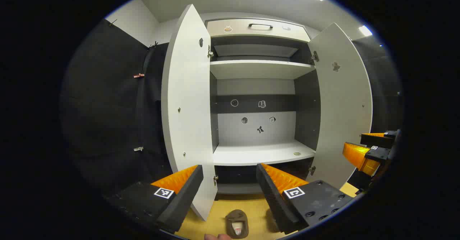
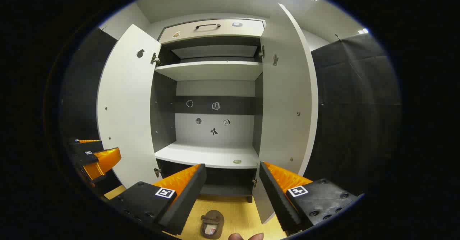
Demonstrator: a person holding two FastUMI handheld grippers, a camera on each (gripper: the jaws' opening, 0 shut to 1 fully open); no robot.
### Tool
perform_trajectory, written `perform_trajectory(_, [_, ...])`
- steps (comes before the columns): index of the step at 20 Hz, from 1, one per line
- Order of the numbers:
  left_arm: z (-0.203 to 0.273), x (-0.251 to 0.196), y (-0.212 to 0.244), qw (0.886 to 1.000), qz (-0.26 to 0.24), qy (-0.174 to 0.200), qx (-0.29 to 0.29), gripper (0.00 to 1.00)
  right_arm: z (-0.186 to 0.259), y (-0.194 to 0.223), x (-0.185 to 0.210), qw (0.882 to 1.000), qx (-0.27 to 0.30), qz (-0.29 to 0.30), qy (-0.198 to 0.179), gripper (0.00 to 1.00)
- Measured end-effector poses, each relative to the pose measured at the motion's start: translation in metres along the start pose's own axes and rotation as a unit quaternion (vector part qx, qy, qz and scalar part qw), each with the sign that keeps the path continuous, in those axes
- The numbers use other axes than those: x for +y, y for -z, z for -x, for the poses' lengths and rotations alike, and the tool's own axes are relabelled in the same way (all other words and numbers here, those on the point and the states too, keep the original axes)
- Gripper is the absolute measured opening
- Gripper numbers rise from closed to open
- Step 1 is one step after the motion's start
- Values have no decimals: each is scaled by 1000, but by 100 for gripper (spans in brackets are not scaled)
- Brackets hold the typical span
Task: Grab one shoe with the right hand and put it into the shoe cabinet, grab the other shoe with the left hand and put it into the shoe cabinet; then close the right door with the right hand and the left door with the left hand.
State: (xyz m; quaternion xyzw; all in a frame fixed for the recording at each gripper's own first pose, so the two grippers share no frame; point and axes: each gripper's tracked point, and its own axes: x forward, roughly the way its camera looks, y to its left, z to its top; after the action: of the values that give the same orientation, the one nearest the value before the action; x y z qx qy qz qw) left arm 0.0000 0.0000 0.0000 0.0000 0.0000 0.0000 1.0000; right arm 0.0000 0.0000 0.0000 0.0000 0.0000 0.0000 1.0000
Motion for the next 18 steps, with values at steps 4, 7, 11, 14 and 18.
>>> perform_trajectory(4, [1, 1, -1, 1000, -4, -1, -1, 95, 1, -2, 2, 1000, -2, 2, 1, 97])
perform_trajectory(7, [1, 1, -2, 1000, -3, 0, -2, 95, 2, -2, 2, 1000, -2, 3, 3, 97])
perform_trajectory(11, [1, 1, -3, 1000, -1, -3, -4, 95, 5, -3, 2, 1000, -4, 3, 7, 97])
perform_trajectory(14, [0, 2, -5, 1000, -2, -5, -7, 95, 6, -4, 2, 1000, -3, 2, 8, 97])
perform_trajectory(18, [0, 3, -5, 1000, -2, -8, -8, 95, 7, -3, 3, 1000, -2, 1, 7, 97])
